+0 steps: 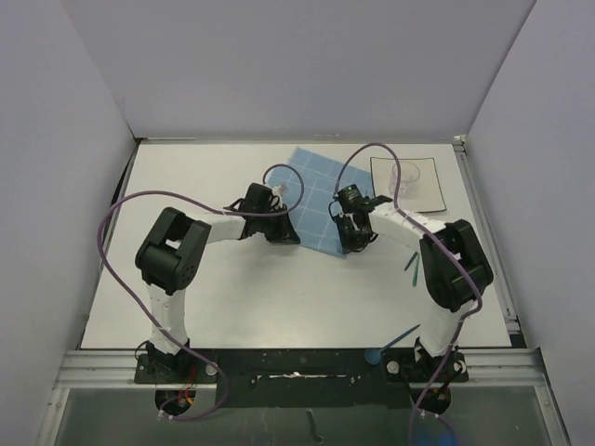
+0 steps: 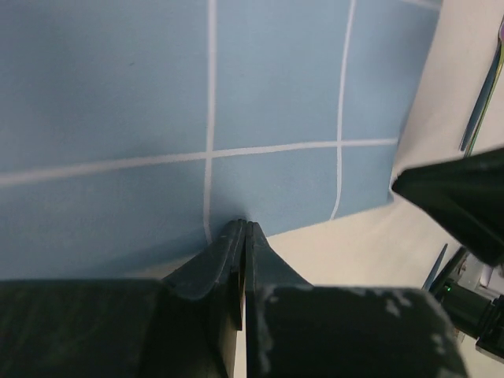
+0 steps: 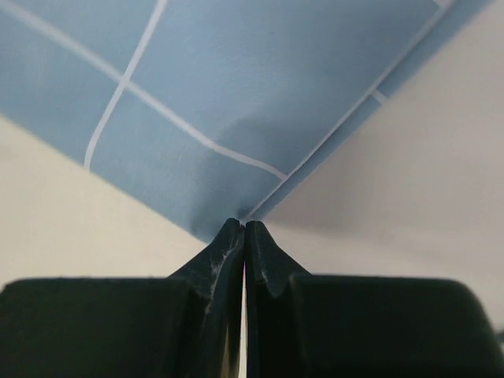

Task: Set the dinner table for one person
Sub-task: Move the napkin to the center of the board.

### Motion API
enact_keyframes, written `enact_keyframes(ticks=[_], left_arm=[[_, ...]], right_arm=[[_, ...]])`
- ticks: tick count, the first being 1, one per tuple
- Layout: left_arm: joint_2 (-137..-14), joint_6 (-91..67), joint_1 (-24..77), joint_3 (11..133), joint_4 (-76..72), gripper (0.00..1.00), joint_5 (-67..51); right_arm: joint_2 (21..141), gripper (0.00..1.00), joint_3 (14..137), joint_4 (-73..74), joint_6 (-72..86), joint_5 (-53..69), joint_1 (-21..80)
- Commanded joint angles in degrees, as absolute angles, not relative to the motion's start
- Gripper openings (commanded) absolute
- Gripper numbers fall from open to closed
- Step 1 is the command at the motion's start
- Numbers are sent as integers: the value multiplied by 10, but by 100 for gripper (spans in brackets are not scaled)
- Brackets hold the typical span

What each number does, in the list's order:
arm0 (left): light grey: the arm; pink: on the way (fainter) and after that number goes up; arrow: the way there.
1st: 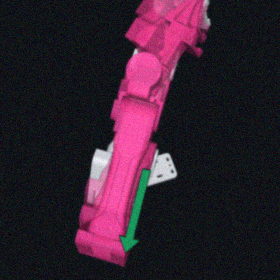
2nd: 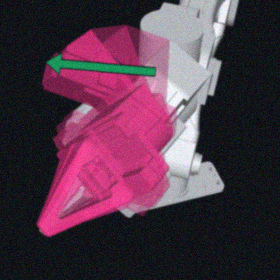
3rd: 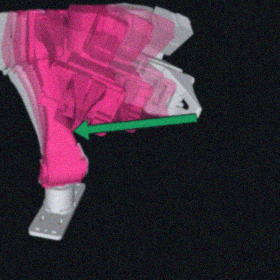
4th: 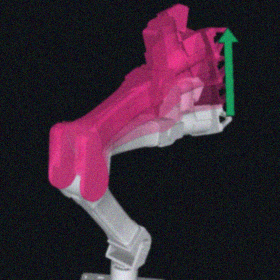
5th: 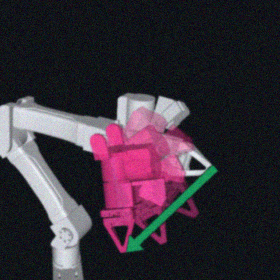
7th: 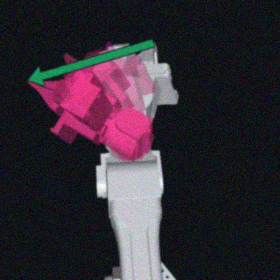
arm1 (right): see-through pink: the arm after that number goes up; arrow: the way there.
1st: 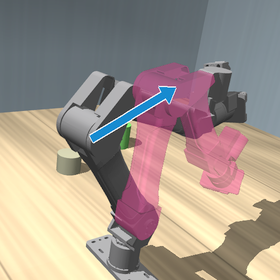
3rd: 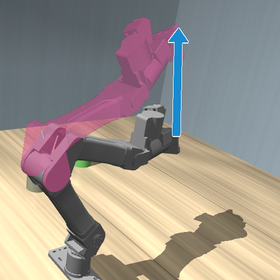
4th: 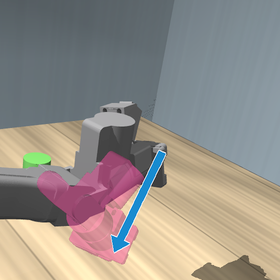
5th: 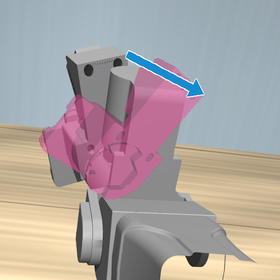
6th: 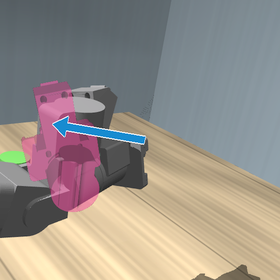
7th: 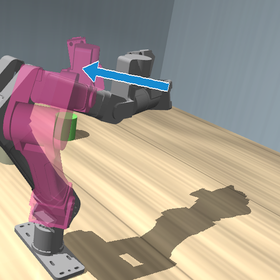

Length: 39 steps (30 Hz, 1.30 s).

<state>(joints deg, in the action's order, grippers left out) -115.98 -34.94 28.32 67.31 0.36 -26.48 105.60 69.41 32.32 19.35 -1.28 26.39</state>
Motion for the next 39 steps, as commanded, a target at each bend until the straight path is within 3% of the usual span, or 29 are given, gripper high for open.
enact_keyframes(ticks=[1, 6, 14, 21, 26, 27, 29, 33, 36, 38, 39], left_arm=[[-1101, -358, 304, 601, 31, 0, -232], [-1050, -386, 330, 530, 22, 0, -222], [-997, -419, 387, 469, 26, 0, -199], [-968, -445, 417, 445, 24, 0, -183], [-961, -462, 430, 420, 21, 0, -180], [-960, -465, 432, 419, 22, 0, -179], [-954, -468, 436, 419, 28, 0, -178], [-949, -467, 440, 429, 40, 0, -172], [-958, -460, 439, 447, 55, 0, -175], [-967, -455, 439, 468, 63, 0, -180], [-972, -454, 440, 474, 65, 0, -183]], right_arm=[[943, 0, 642, 416, 235, -18, 296], [866, 0, 581, 423, 245, -34, 300], [872, 0, 600, 432, 236, -57, 300], [942, 0, 736, 449, 180, -84, 276], [1008, 1, 818, 440, 162, -17, 190], [1021, 6, 830, 437, 159, -5, 174], [1046, 27, 849, 433, 151, 20, 145], [1072, 53, 859, 413, 146, 93, 100], [1078, 51, 861, 401, 149, 123, 97], [1078, 38, 860, 392, 155, 134, 98], [1080, 37, 860, 389, 157, 137, 98]])
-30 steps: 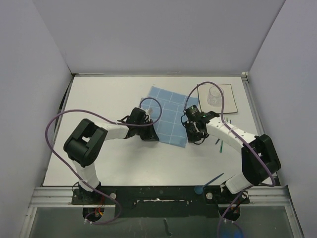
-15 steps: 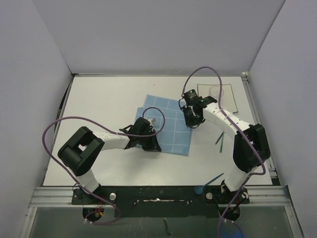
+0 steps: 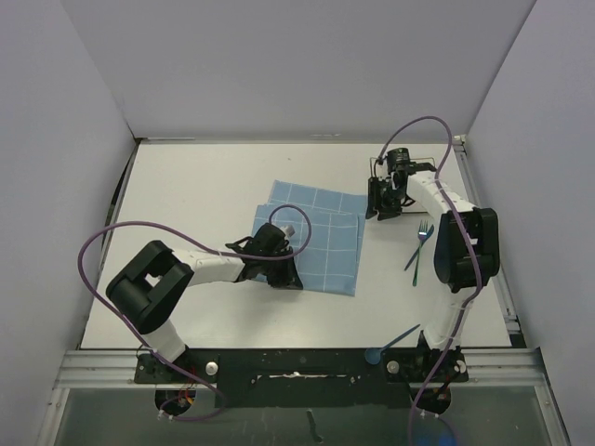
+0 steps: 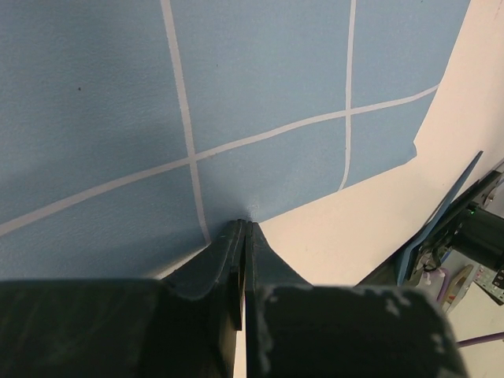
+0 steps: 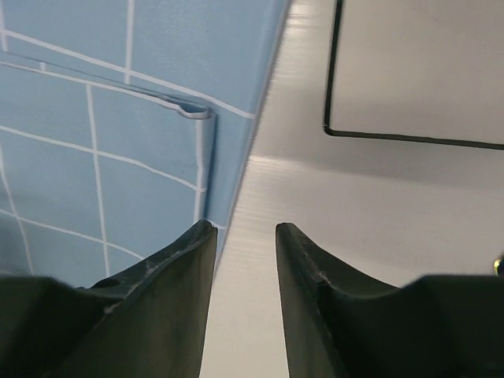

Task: Set the dinner table for one person
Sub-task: Move the napkin to the center of the board.

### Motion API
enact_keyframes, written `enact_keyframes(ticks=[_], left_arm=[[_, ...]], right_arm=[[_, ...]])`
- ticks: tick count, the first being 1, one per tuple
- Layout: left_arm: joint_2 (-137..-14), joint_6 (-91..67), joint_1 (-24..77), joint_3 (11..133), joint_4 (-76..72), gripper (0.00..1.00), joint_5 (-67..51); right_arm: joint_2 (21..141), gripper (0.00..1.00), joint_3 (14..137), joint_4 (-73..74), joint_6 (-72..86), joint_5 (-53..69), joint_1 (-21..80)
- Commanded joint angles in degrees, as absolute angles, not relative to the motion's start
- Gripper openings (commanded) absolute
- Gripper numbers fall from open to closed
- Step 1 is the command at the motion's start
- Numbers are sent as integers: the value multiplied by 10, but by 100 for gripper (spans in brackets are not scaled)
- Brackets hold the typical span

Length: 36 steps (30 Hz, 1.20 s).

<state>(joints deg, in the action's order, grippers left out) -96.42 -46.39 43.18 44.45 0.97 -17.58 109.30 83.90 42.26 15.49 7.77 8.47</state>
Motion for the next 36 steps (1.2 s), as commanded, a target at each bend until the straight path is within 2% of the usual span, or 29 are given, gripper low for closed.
enact_keyframes(ticks=[1, 9, 21, 25, 29, 31, 34, 36], left_arm=[[-975, -455, 440, 479, 64, 0, -188], [-991, -483, 465, 478, 34, 0, -198], [-970, -454, 482, 505, 56, 0, -197], [-961, -431, 482, 533, 83, 16, -197], [-958, -420, 482, 548, 95, 19, -195], [-955, -416, 481, 550, 103, 19, -192], [-948, -410, 477, 555, 121, 18, -184], [-938, -403, 470, 557, 132, 18, -177]], right_arm=[[1083, 37, 863, 389, 158, 141, 98], [1114, 43, 874, 380, 169, 161, 109], [1166, 42, 885, 350, 176, 179, 115], [1191, 40, 895, 344, 181, 188, 117], [1212, 26, 910, 350, 184, 190, 123], [1212, 25, 912, 351, 182, 188, 127], [1210, 4, 919, 358, 179, 181, 128], [1209, 0, 925, 366, 175, 177, 128]])
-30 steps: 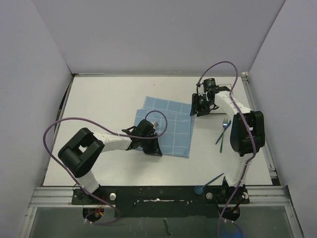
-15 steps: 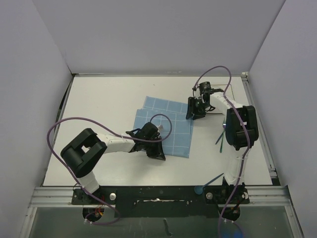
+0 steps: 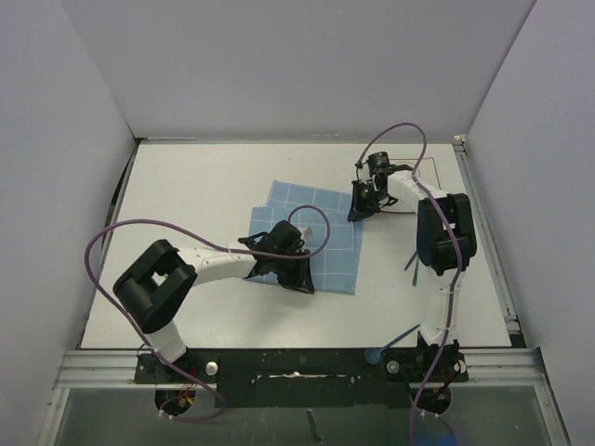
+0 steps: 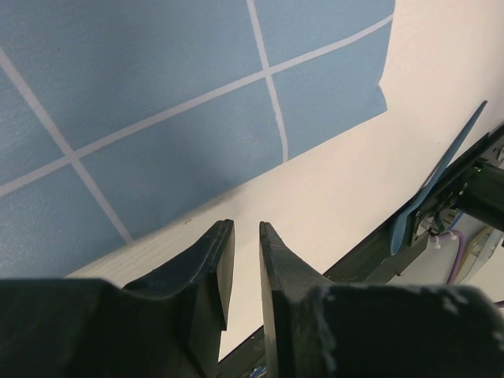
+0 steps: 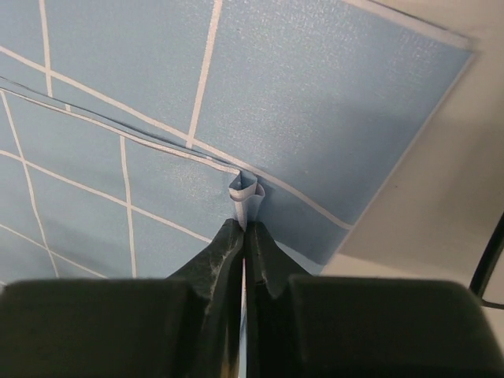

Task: Set the dinner table for one person
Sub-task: Move the napkin to the center of the board.

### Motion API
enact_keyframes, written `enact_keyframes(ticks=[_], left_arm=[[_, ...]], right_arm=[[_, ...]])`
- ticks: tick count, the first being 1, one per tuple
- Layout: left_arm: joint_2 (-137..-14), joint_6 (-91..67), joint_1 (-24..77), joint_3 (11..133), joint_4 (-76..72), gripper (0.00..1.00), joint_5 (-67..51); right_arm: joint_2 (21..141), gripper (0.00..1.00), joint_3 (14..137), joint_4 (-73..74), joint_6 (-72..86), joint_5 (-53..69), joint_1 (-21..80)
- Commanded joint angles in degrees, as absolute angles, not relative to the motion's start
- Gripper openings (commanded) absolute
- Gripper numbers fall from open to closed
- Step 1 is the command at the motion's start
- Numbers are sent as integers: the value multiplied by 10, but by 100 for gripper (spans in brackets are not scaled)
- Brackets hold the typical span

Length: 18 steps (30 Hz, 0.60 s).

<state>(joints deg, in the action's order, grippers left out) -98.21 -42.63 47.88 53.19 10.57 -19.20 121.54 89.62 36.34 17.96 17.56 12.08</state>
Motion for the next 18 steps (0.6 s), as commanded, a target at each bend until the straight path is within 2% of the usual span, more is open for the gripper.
enact_keyframes(ticks=[1, 18], left_arm=[[-933, -401, 465, 557, 138, 18, -173], [-816, -343, 326, 539, 193, 19, -177]], right_arm=[[1208, 0, 929, 368, 175, 176, 128], [1140, 0, 1026, 436, 173, 159, 131]])
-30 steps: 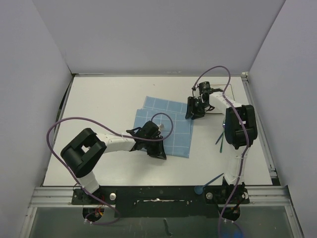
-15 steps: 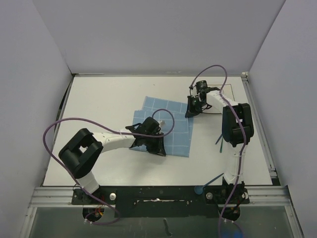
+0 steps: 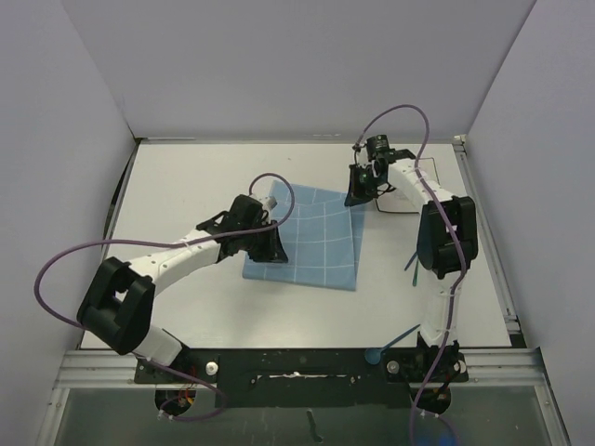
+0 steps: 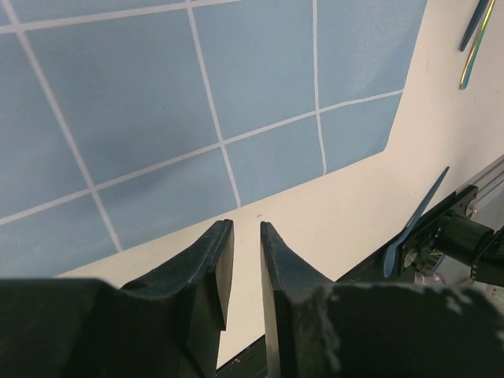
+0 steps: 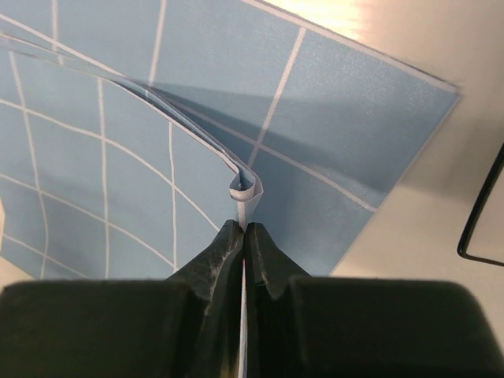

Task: Set the dinner table for one person
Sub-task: Move the napkin to the center of the board.

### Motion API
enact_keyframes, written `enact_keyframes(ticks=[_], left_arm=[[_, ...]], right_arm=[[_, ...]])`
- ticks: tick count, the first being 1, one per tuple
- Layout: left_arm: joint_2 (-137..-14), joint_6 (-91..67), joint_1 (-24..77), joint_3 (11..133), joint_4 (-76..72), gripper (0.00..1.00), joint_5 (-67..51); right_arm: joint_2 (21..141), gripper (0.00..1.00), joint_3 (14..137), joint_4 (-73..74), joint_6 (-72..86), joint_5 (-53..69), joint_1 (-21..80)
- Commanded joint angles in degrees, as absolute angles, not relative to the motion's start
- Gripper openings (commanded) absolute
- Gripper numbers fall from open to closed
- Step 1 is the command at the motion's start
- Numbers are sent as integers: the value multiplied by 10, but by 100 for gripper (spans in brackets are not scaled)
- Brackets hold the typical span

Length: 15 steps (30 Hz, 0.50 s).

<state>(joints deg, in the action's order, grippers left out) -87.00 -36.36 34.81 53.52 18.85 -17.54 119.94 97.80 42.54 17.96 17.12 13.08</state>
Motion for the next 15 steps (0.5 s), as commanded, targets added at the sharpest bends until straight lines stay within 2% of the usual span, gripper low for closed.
enact_keyframes(ticks=[1, 9, 15], left_arm=[[-811, -344, 319, 533, 192, 19, -178], [-805, -342, 271, 510, 181, 19, -201], [-820, -346, 256, 510, 176, 19, -205]], right_arm=[[1137, 0, 1030, 437, 173, 158, 131], [1109, 0, 1052, 448, 168, 115, 120], [1113, 0, 1055, 446, 165, 130, 97]])
